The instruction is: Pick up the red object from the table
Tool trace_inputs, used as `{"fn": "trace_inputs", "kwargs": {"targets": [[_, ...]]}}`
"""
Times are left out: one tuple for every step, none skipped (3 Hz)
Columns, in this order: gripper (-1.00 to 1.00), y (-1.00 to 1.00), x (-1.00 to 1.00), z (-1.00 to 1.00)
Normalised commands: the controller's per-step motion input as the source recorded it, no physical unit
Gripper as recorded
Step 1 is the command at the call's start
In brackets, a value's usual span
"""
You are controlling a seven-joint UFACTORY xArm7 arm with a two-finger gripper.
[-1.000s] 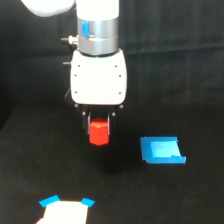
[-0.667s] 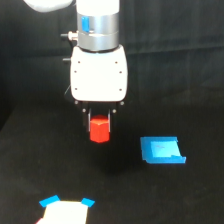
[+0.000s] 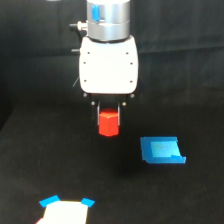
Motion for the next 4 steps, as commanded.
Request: {"fn": "trace_inputs", "kwargs": {"targets": [[-0.89, 0.15, -0.14, -0.17], [-0.88, -0.51, -0.01, -0.30], [-1.00, -0.09, 0.00, -0.41], [-1.00, 0.13, -0.03, -0.14]]}}
